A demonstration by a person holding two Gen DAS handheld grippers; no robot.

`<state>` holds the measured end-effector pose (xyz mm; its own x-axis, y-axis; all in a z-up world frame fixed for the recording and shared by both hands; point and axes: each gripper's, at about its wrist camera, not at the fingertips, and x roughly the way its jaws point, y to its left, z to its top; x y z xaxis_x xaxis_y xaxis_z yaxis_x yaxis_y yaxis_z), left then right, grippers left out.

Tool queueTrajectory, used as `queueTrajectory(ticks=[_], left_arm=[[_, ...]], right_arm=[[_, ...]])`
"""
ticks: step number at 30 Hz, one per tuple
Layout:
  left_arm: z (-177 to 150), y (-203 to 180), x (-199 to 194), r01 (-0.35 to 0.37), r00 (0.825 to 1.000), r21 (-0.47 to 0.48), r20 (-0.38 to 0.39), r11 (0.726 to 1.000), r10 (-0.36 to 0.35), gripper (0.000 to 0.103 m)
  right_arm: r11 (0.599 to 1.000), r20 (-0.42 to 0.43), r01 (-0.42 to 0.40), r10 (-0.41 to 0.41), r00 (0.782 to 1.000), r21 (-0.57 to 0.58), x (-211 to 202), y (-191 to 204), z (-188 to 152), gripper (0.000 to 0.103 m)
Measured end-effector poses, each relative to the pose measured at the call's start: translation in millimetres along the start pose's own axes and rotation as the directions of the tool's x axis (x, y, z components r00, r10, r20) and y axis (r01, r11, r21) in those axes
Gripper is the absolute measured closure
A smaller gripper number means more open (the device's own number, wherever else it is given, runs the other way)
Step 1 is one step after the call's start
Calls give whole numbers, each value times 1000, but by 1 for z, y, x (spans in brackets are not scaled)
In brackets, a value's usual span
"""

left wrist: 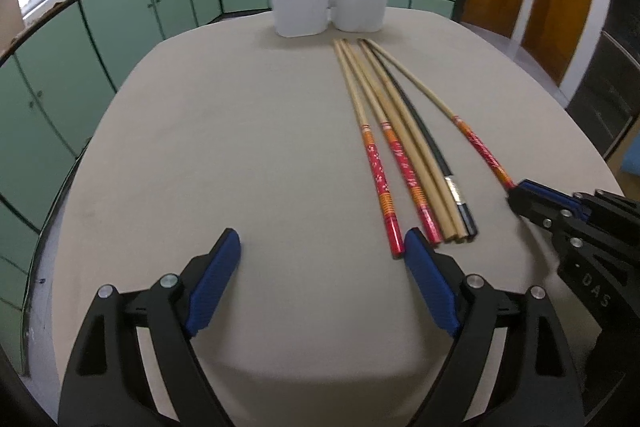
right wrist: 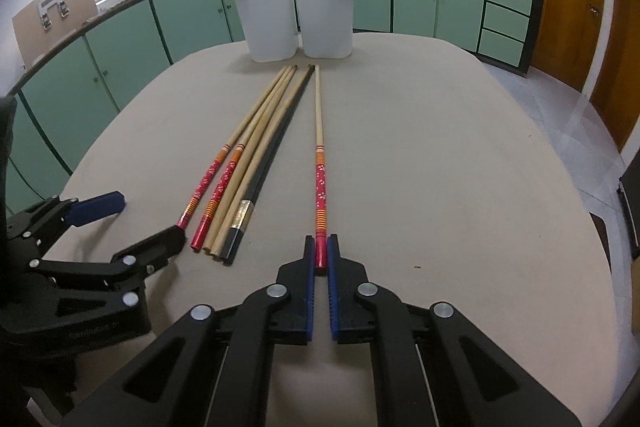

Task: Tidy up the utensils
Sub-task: 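Close the right gripper on a red-banded chopstick, then grasp a red-patterned wooden chopstick with the left gripper while the right lifts its chopstick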

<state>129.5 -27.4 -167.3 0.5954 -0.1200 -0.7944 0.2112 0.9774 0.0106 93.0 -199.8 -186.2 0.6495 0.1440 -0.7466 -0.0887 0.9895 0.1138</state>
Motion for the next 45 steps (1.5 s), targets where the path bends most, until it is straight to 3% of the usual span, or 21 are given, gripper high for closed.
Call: queueTrajectory(ticks=[5,11,15,18,30,38,45], left_arm=[[1,3,0,-1,1000,-9,3,1000,1,24],[5,-7,0,28,999,14,19,1000,-28,55],[4,-12,-1,37,999,36,27,999,-38,85],[3,-16,-1,53,998,46,27,998,-54,95],[6,-11,-11,66,996,25,57,997,-67,98],[22,-2,-53,33,987,51,156,998,-41,98],[51,2,-94,31,960,56,277,998,-45,98]], right_arm=[[1000,-1,4,-4,1000,-5,1,0,0,97],[1000,-3,-12,12,1000,6,2,-3,1,96],[1000,-1,-16,16,1000,9,2,-3,0,97],[1000,0,-13,13,1000,6,2,-2,0,97],[999,28,-24,23,999,34,-8,-9,2,98],[1000,99,-12,10,995,19,-39,-16,21,98],[1000,186,-9,9,982,-2,-74,-20,49,98]])
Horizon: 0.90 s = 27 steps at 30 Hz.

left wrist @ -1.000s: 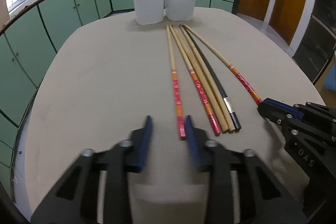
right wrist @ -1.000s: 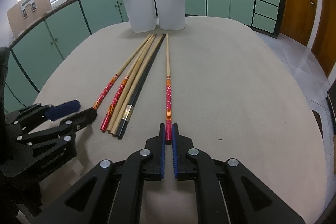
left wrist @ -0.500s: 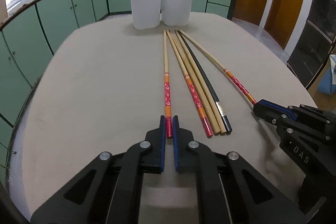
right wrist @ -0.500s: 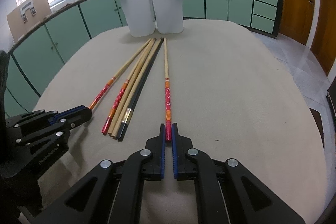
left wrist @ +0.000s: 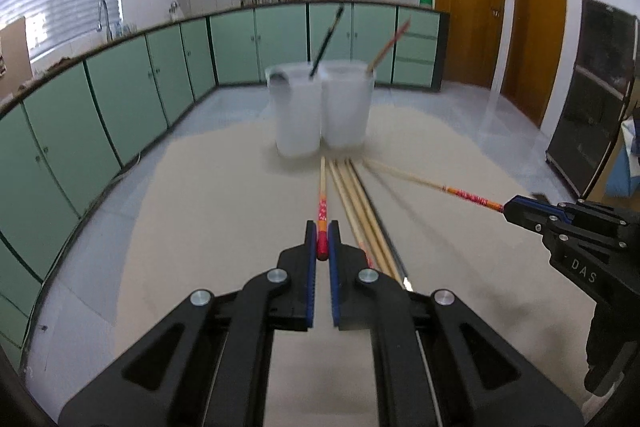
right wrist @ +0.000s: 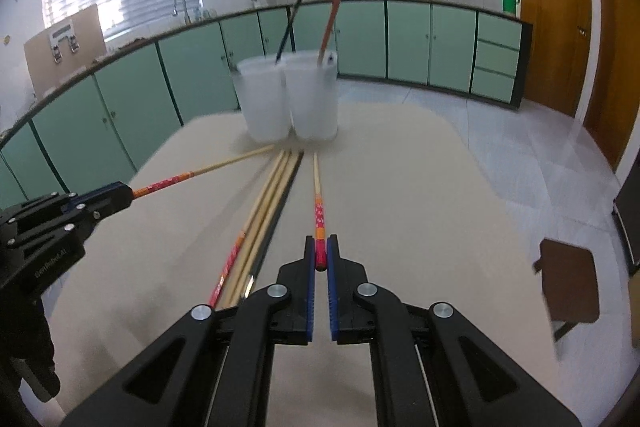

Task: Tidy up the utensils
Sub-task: 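Grasp a red-patterned wooden chopstick with the left gripper while the right lifts its chopstick, then lower both held chopsticks into the white cup and open both grippers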

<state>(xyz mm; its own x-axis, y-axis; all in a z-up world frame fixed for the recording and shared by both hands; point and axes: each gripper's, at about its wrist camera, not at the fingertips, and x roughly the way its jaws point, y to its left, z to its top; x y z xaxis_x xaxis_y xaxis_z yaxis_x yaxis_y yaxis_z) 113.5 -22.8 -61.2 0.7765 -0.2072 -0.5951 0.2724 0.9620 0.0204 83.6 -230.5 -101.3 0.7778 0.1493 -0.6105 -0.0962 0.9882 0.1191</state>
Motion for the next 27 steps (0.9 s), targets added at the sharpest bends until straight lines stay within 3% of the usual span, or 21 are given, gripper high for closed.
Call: queueTrajectory(ticks=[9,27], left_arm=[[50,11,-27,19,992,9,125,1000,-20,98],[110,16,-28,87,974,37,208,996,-93,98]], right_arm=[[998,125,-19,25,992,-56,-33,3,55,98],[983,159,-93,118,980,-156,-37,8,146,98]])
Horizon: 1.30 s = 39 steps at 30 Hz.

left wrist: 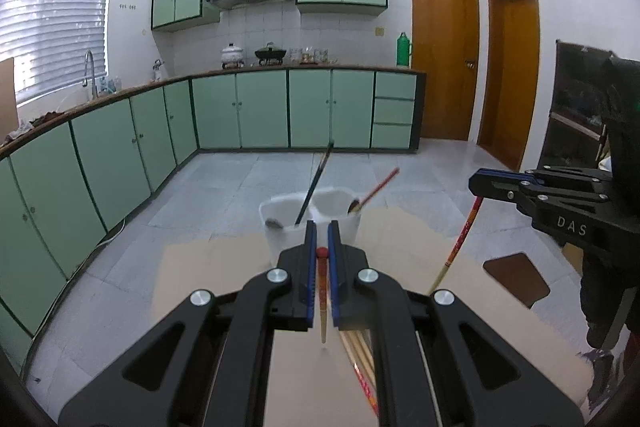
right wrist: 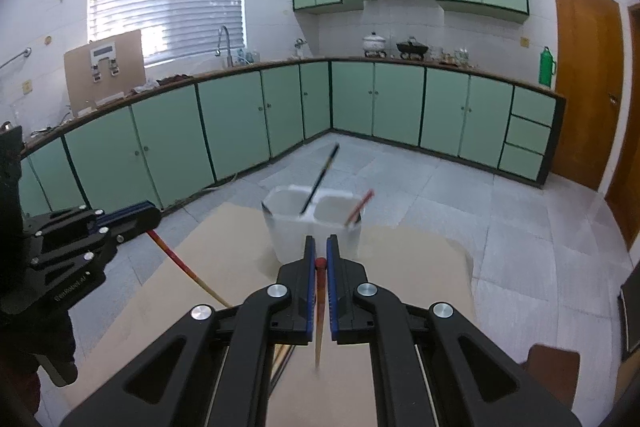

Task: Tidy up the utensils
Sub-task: 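Lower both held chopsticks into the white cup and open both grippers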

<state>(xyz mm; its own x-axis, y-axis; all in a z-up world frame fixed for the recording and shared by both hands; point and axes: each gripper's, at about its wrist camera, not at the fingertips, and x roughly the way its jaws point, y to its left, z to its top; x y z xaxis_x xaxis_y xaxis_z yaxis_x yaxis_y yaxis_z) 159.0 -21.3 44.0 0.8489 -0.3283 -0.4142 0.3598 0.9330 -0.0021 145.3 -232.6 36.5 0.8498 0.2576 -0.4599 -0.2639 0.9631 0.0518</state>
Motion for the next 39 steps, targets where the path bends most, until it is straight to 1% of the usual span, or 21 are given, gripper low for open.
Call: queueTrajectory(ticks=[6,10,14,17,20,23,25,29,34,36,38,39], left_arm=[[44,1,-2,1,995,20,98,1000,-3,98],[80,2,1,-11,985,27,173,1000,6,98],[108,4,21,-28,975,21,220,999,23,98],[119,8,45,-41,975,4,217,999,39,98],[120,13,69,-53,978,-10,203,999,54,98],[115,15,95,-70,981,-14,180,997,71,98],[110,18,108,-64,985,-26,158,998,67,98],[98,21,132,-61,992,-35,107,997,65,98],[84,24,149,-59,997,-23,47,998,60,97],[79,27,149,-60,998,-21,36,998,60,95],[75,29,147,-63,997,-19,32,998,64,88],[75,31,146,-64,997,-21,33,998,65,83]], right_arm=[[1000,93,-22,24,995,-19,-12,-5,53,98],[1000,167,-27,29,986,-14,-9,-9,94,98],[1000,224,-20,19,975,3,6,-14,125,98],[1000,240,0,-3,971,15,28,-19,138,98],[1000,237,15,-20,971,24,54,-25,139,98],[999,224,25,-35,974,47,82,-32,132,98],[998,211,30,-42,976,63,96,-37,125,98],[994,153,24,-40,987,105,127,-47,108,98],[993,80,-5,-5,997,120,145,-52,91,97],[995,63,6,-13,998,104,147,-52,85,95],[995,56,13,-19,998,100,145,-53,81,84],[995,59,17,-23,998,103,143,-54,80,80]])
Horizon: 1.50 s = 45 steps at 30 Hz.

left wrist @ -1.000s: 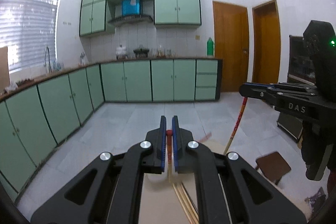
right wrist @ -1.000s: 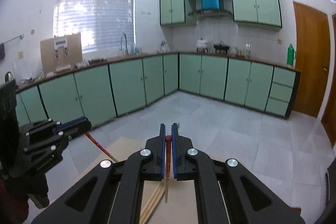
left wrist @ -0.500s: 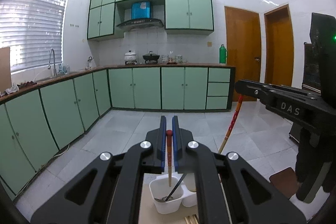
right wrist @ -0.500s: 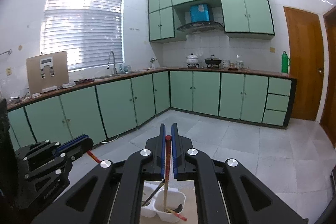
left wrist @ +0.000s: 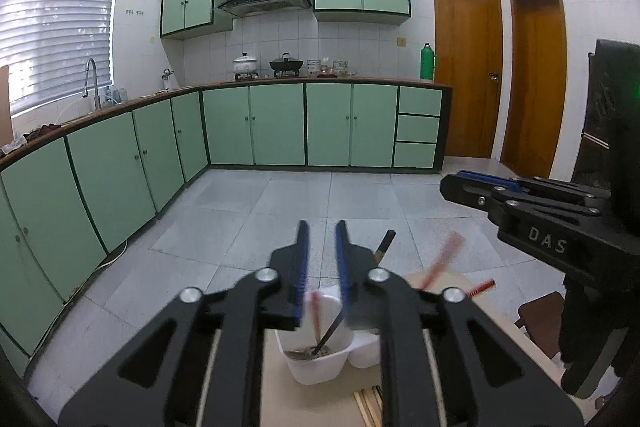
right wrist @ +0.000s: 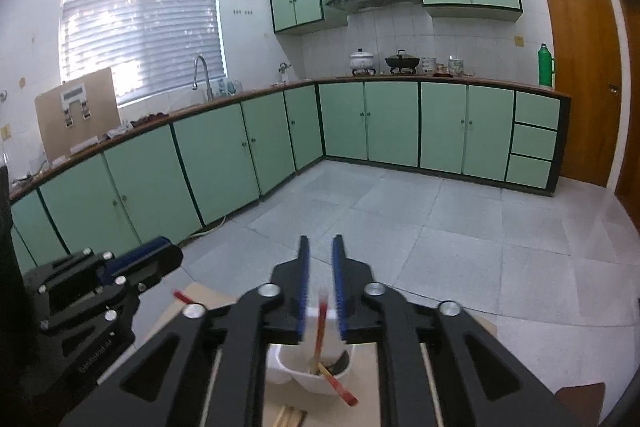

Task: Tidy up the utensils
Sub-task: 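Lower both held chopsticks into the white cup and open both grippers, then move both open grippers back over the remaining chopsticks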

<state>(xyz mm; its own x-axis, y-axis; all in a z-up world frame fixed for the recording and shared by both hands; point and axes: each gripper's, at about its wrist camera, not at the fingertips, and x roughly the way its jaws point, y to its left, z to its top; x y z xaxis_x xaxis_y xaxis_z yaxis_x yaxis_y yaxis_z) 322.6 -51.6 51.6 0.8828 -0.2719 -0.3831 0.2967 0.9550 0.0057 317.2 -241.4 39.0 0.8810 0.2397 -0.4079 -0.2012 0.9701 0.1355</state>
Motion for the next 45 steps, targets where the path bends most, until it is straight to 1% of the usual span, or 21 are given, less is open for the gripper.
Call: queueTrajectory(ticks=[1,2,3,4,5,6,8,10,14,19,21,24,28,30,32,35,38,39,42,45], left_arm=[[-1,1,-3,-1,1000,-1,2,1000,1,80],[-2,2,-7,-3,1000,-1,1,1000,3,79],[-3,3,-11,-4,1000,-3,3,1000,4,75],[-4,4,-14,-4,1000,-4,5,1000,4,69],[-5,5,-20,-5,1000,-6,11,1000,5,66],[-6,6,-25,-7,1000,-6,18,1000,7,61],[-9,7,-39,-19,999,0,34,1000,19,55],[-16,8,-57,-21,999,-9,50,1000,21,45],[-35,9,-85,-18,999,-30,50,999,20,37],[-71,7,-112,-31,999,-57,29,998,33,27],[-87,4,-120,-25,1000,-66,5,997,25,25],[-110,-1,-128,-25,999,-71,-31,997,23,20],[-139,-5,-131,-35,995,-68,-90,997,29,18],[-155,-4,-129,-32,990,-84,-136,996,21,18],[-173,-4,-124,-38,982,-90,-187,995,21,18],[-202,-5,-120,-59,967,-72,-253,996,39,18],[-225,-2,-116,-65,948,-74,-315,995,38,18],[-233,-1,-114,-69,939,-71,-341,995,40,18],[-250,0,-113,-81,920,-63,-388,995,51,18],[-261,1,-113,-90,909,-64,-412,994,55,18]], right_arm=[[1000,6,5,-5,1000,7,-4,-2,0,72],[1000,11,7,-7,1000,11,-7,-4,-2,67],[1000,16,13,-13,1000,15,-12,-6,-3,64],[1000,22,18,-19,1000,21,-18,-8,-4,60],[999,26,22,-22,999,24,-22,-10,-6,56],[999,33,28,-29,999,26,-28,-12,-8,54],[998,47,43,-45,998,34,-44,-17,-15,49],[998,58,46,-49,997,48,-57,-20,-22,38],[997,75,66,-70,995,49,-87,-20,-47,24],[995,79,80,-84,993,55,-117,-14,-86,9],[995,72,76,-80,994,67,-125,-11,-101,6],[994,48,85,-88,995,62,-131,-3,-123,6],[994,-8,95,-94,996,60,-135,10,-158,6],[993,-38,92,-89,995,72,-133,16,-173,6],[993,-83,94,-87,993,78,-128,22,-192,6],[990,-147,109,-95,985,91,-123,24,-219,6],[985,-204,120,-93,975,124,-118,26,-244,6],[984,-219,127,-96,971,129,-117,27,-249,6],[981,-257,134,-96,962,137,-115,30,-265,6],[983,-298,130,-85,951,133,-111,37,-278,6]])
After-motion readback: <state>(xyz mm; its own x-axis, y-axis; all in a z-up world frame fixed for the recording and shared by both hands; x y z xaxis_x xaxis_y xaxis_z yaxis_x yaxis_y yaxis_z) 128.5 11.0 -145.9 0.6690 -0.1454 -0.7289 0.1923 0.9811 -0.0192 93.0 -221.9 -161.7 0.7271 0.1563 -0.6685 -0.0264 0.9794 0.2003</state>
